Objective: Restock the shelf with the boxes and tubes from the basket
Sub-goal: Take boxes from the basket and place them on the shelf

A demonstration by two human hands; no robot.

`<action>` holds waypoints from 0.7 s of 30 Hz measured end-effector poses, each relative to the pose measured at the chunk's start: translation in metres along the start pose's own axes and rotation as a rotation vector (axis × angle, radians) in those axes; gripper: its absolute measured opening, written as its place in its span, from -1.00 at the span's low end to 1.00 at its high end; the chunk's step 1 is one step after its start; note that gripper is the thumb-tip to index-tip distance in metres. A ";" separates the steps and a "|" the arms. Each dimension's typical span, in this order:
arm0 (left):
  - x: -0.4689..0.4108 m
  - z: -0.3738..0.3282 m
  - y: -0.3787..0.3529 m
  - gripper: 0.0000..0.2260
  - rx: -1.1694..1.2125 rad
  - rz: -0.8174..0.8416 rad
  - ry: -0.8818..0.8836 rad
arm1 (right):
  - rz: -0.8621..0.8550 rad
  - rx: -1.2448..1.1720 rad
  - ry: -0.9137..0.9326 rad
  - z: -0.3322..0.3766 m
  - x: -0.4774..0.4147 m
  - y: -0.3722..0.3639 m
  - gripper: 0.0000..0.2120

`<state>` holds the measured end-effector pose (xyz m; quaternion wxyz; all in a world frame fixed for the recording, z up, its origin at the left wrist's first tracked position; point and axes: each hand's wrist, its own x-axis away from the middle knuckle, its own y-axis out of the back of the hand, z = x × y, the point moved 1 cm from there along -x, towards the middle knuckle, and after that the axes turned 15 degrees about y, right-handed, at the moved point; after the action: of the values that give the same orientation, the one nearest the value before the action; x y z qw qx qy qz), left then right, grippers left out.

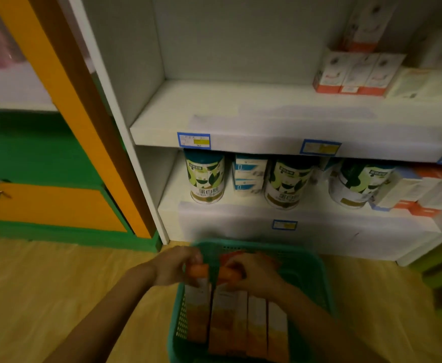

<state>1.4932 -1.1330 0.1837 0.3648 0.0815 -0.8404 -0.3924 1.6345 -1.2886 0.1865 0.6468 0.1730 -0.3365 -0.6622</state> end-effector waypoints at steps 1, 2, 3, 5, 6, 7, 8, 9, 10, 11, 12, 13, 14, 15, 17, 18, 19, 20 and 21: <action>0.008 -0.012 0.019 -0.74 0.020 -0.020 -0.021 | -0.013 -0.016 0.004 0.010 0.003 0.020 -0.60; 0.017 -0.024 0.040 -0.71 0.020 -0.038 -0.049 | -0.027 -0.025 0.011 0.020 0.005 0.040 -0.62; 0.025 -0.037 0.061 -0.70 0.007 -0.055 -0.075 | -0.044 -0.025 0.029 0.031 0.007 0.061 -0.64; 0.043 -0.062 0.102 -0.71 -0.012 -0.086 -0.109 | -0.084 0.016 0.072 0.053 0.010 0.104 -0.64; 0.053 -0.076 0.123 -0.72 -0.010 -0.104 -0.131 | -0.102 0.054 0.096 0.065 0.011 0.126 -0.63; 0.062 -0.088 0.142 -0.74 -0.013 -0.128 -0.154 | -0.125 0.087 0.125 0.077 0.012 0.147 -0.62; 0.072 -0.101 0.161 -0.76 -0.023 -0.156 -0.171 | -0.152 0.107 0.160 0.089 0.015 0.167 -0.62; 0.083 -0.113 0.180 -0.77 -0.025 -0.178 -0.181 | -0.172 0.122 0.190 0.103 0.018 0.188 -0.63; 0.093 -0.124 0.198 -0.78 -0.014 -0.188 -0.187 | -0.186 0.137 0.207 0.116 0.022 0.205 -0.64; 0.104 -0.135 0.216 -0.78 0.003 -0.195 -0.195 | -0.200 0.158 0.222 0.130 0.027 0.224 -0.64; 0.115 -0.145 0.233 -0.79 0.012 -0.203 -0.201 | -0.212 0.179 0.232 0.143 0.032 0.241 -0.64; 0.125 -0.153 0.249 -0.78 0.017 -0.213 -0.208 | -0.219 0.196 0.238 0.155 0.037 0.255 -0.63; 0.136 -0.162 0.265 -0.77 0.021 -0.228 -0.212 | -0.228 0.213 0.248 0.168 0.042 0.271 -0.62; 0.146 -0.171 0.280 -0.76 0.026 -0.247 -0.216 | -0.235 0.232 0.263 0.181 0.045 0.286 -0.61; 0.167 -0.191 0.309 -0.76 0.012 -0.304 -0.227 | -0.244 0.278 0.298 0.206 0.053 0.315 -0.61; 0.178 -0.202 0.324 -0.76 0.000 -0.331 -0.239 | -0.258 0.300 0.311 0.219 0.057 0.330 -0.61; 0.190 -0.212 0.337 -0.75 -0.002 -0.354 -0.253 | -0.280 0.317 0.325 0.232 0.061 0.344 -0.62; 0.201 -0.221 0.350 -0.76 -0.005 -0.370 -0.267 | -0.305 0.330 0.342 0.244 0.065 0.357 -0.63; 0.211 -0.229 0.363 -0.77 -0.013 -0.387 -0.276 | -0.329 0.337 0.359 0.256 0.070 0.368 -0.64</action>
<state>1.5500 -1.1136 0.6579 0.1652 0.1842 -0.8485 -0.4677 1.7298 -1.2763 0.6303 0.5423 0.4443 -0.2893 -0.6518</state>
